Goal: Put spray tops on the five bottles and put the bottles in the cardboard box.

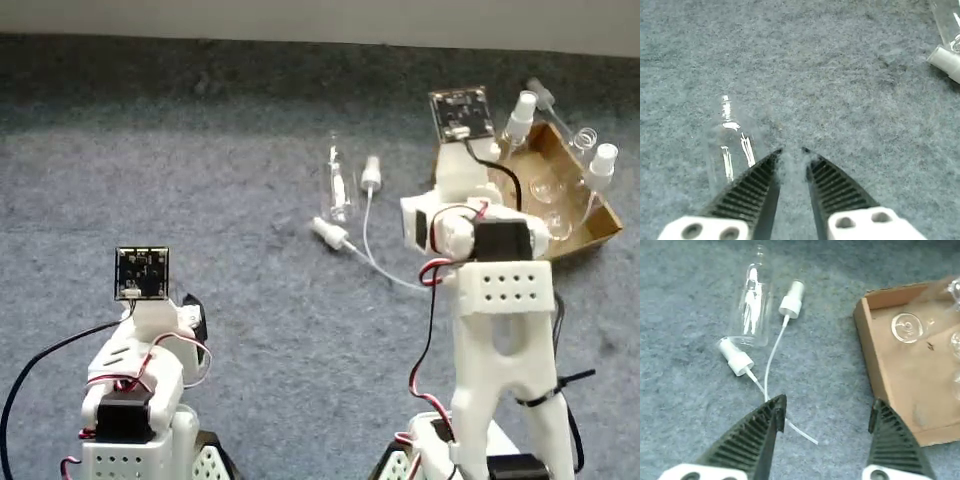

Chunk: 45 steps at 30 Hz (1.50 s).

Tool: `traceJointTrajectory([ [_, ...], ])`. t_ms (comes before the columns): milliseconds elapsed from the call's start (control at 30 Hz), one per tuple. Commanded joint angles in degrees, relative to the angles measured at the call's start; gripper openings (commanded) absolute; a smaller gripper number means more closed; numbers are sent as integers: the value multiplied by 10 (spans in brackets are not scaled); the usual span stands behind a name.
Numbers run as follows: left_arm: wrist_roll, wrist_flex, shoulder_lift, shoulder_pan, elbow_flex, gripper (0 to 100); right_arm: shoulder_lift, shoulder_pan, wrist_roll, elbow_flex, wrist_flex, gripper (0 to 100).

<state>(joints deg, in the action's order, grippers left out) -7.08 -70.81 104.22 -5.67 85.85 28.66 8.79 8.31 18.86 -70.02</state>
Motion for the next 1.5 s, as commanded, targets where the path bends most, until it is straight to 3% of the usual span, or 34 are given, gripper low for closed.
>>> traceJointTrajectory([
  [0,6,-3,2,-7,-30,5,-53,40,-7,-70,-4,235],
  [267,6,-3,2,-3,-27,5,-245,101,-73,-234,-3,235],
  [400,12,-12,2,-3,-28,5,-351,117,-75,-344,-3,235],
  [533,77,-23,2,-2,-27,5,-470,118,-75,-461,-3,235],
  [900,83,-19,2,23,-15,5,-771,120,-75,-770,-8,235],
  [1267,83,-19,2,25,-12,5,-891,139,-74,-836,-9,231],
  [1467,83,-19,2,25,-11,5,-887,128,-73,-858,-11,63],
])
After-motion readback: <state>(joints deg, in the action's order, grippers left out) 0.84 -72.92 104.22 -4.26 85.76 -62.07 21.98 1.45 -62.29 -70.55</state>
